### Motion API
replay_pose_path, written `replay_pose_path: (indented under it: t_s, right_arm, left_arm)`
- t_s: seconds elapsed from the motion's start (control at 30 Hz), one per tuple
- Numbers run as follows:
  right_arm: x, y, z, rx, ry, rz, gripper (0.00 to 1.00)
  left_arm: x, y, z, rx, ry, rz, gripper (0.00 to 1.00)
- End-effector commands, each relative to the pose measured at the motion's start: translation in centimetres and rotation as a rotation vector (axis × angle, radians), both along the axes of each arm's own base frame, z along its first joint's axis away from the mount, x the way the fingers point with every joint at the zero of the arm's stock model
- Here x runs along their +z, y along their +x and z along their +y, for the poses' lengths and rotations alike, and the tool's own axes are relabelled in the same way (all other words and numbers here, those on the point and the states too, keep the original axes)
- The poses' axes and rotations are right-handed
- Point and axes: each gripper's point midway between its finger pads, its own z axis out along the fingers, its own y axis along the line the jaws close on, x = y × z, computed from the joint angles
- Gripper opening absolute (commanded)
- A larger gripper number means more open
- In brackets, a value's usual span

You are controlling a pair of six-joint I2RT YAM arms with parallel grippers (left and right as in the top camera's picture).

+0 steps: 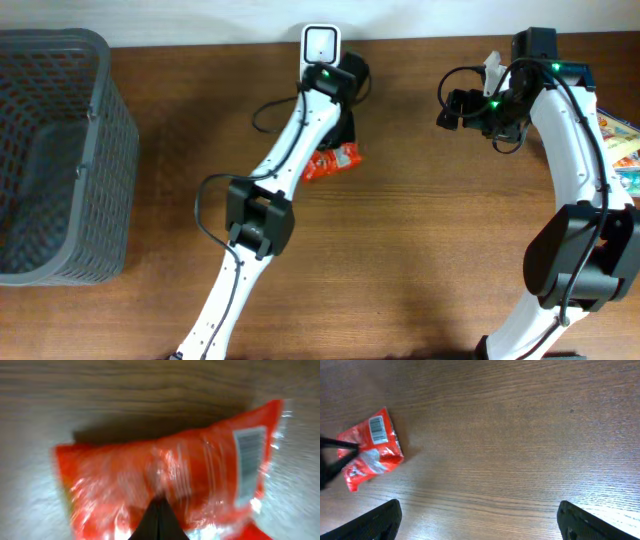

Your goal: Scan the item barcode

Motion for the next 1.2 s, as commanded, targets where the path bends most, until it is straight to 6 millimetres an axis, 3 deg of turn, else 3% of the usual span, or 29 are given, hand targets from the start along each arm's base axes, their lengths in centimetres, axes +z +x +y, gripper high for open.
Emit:
replay_pose_path:
  t_s: [0.0, 0.13, 0.17, 0.27, 0.4, 0.47, 0.53, 0.6, 0.67, 0.77, 0.87, 0.9, 0.93, 0.97, 1.03, 1.1, 1.13, 1.17]
  right_arm:
    - [-0.2, -0.1, -0.2, -0.013, -0.005, 0.009, 0.98]
    - [-0.2, -0.1, -0.2, -0.013, -0.004, 0.009, 0.98]
    - [-0.2, -0.1, -0.2, -0.013, -0.005, 0.009, 0.99]
    - [-0.2, -0.1, -0.2, -0.013, -0.005, 0.009, 0.98]
    - [-0.2, -0.1, -0.2, -0.013, -0.004, 0.009, 0.98]
    - [-0.2, -0.1, -0.2, -0.013, -0.005, 0.009, 0.99]
    - [-0.2, -0.1, -0.2, -0.013, -0.005, 0.009, 0.99]
    - [-0.2, -0.1, -0.2, -0.013, -0.005, 0.009, 0.98]
    - [-0.2, -0.1, -0.2, -0.013, -0.005, 0.009, 0.99]
    - [-0.2, -0.1, -0.2, -0.013, -0.005, 0.009, 0.99]
    - [-0.2, -0.1, -0.2, -0.013, -0.004, 0.009, 0.98]
    - [-0.2, -0.1, -0.2, -0.013, -0.004, 0.009, 0.98]
    - [-0.2, -0.1, -0.2, -0.013, -0.005, 0.009, 0.99]
    - [-0.2, -0.1, -0.2, -0.013, -0.005, 0.009, 0.98]
    - [-0.2, -0.1, -0.2, -0.013, -0.004, 0.009, 0.99]
    - [-0.2, -0.1, -0.2, -0.013, -0.005, 0.009, 0.98]
    - [-0.2, -0.1, -0.2, -0.013, -0.005, 0.009, 0.99]
    - [-0.2, -0.1, -0.2, -0.013, -0.004, 0.009, 0.99]
  left_arm:
    - [-1.0, -0.7, -0.3, -0.111, 0.010, 0.040, 0.00]
    - [8.5, 0.0, 2.4, -0.058, -0.046, -0.074, 0.00]
    - [9.3, -0.1, 2.7, -0.055, -0.049, -0.080, 0.00]
    - [7.4, -1.5, 2.6, -0.069, -0.015, -0.002, 0.00]
    - [0.3, -4.8, 2.2, -0.108, 0.141, 0.145, 0.00]
    - [-2.1, -5.8, 3.7, -0.106, 0.204, 0.204, 0.00]
    - [-1.2, -5.7, 4.4, -0.100, 0.217, 0.200, 0.00]
    - [2.2, -4.1, 4.5, -0.087, 0.206, 0.106, 0.00]
    - [4.5, -1.9, 3.3, -0.077, 0.144, -0.008, 0.00]
    - [3.6, 0.1, 1.8, 0.050, 0.069, -0.092, 0.00]
    - [0.6, -1.0, 0.0, 0.027, 0.035, -0.050, 0.00]
    - [-0.8, -1.4, -0.2, 0.019, 0.045, -0.037, 0.04]
    - [-1.9, -1.7, 0.0, 0.004, 0.059, -0.023, 0.15]
    - [-2.1, -1.8, 0.3, -0.080, 0.078, -0.011, 0.21]
    - [0.9, -1.6, 1.4, -0.102, 0.078, -0.017, 0.19]
    - [7.0, 0.0, 2.8, -0.063, 0.033, -0.104, 0.31]
    - [9.7, 0.8, 3.6, -0.073, 0.015, -0.156, 0.50]
    - [11.7, 1.6, 4.6, -0.078, 0.008, -0.202, 0.81]
